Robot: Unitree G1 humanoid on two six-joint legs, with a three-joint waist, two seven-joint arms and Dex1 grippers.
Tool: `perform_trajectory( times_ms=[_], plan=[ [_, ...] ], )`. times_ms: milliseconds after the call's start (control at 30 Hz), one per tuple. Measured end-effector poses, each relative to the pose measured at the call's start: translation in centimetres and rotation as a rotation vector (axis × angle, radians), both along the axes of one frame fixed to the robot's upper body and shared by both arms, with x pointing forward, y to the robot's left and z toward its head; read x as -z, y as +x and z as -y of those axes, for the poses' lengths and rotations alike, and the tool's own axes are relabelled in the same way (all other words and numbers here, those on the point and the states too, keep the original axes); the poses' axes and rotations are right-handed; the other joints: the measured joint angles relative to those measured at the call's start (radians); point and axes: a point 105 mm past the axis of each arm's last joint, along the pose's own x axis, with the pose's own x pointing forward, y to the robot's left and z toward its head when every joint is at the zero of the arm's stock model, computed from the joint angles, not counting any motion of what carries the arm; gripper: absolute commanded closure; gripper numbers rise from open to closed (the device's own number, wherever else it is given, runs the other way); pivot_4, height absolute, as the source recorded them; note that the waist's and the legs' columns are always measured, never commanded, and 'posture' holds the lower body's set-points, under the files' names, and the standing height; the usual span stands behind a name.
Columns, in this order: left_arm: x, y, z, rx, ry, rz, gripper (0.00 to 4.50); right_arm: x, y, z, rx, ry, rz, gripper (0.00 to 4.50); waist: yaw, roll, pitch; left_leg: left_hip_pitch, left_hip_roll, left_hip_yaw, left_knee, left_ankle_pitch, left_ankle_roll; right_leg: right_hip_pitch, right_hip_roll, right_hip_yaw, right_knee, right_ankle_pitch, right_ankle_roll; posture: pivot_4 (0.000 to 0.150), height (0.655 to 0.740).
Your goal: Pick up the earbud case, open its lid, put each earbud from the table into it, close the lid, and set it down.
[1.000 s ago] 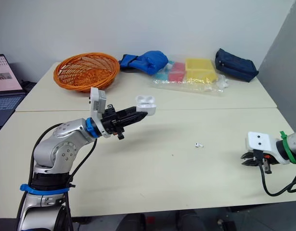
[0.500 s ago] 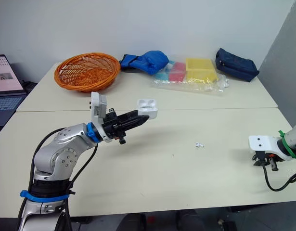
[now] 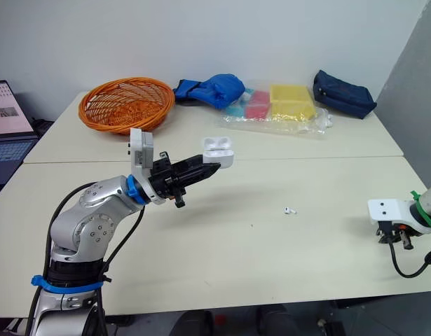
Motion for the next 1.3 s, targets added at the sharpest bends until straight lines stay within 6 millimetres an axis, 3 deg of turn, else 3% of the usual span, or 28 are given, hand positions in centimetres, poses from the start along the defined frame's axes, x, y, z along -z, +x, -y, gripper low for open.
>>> perform_trajectory(
  times_ms=[333,567,900,1300],
  plan=[
    [0.4,0.0,0.1,-0.007,-0.004,-0.017,3.77,0.8,0.7,-0.1,0.002,0.022,0.010,4.08,0.000,0.000,0.000,0.000,0.000,0.001,0.000,0.000,0.000,0.000,0.000,0.001,0.000,0.000,0.000,0.150,0.7400],
    [0.4,-0.1,0.1,-0.004,-0.003,-0.018,3.77,0.8,0.8,-0.1,-0.002,0.022,0.020,1.73,0.000,0.000,0.000,0.001,0.000,0.001,0.000,0.000,0.000,0.000,0.000,0.001,0.000,0.001,0.001,0.150,0.7400],
    [0.4,-0.1,0.2,-0.002,-0.002,-0.019,3.77,0.8,0.7,0.0,-0.009,0.020,0.021,1.73,0.000,0.000,0.000,0.001,0.000,0.002,0.000,0.000,0.000,0.000,0.000,0.001,0.000,0.001,0.001,0.150,0.7400],
    [0.4,-0.1,0.2,-0.002,-0.001,-0.019,3.77,0.8,-0.3,1.5,0.030,-0.016,-0.020,1.73,-0.002,0.000,0.000,0.001,0.000,0.003,0.000,0.000,0.000,0.000,0.000,0.002,0.001,0.001,0.001,0.150,0.7400]
  ],
)
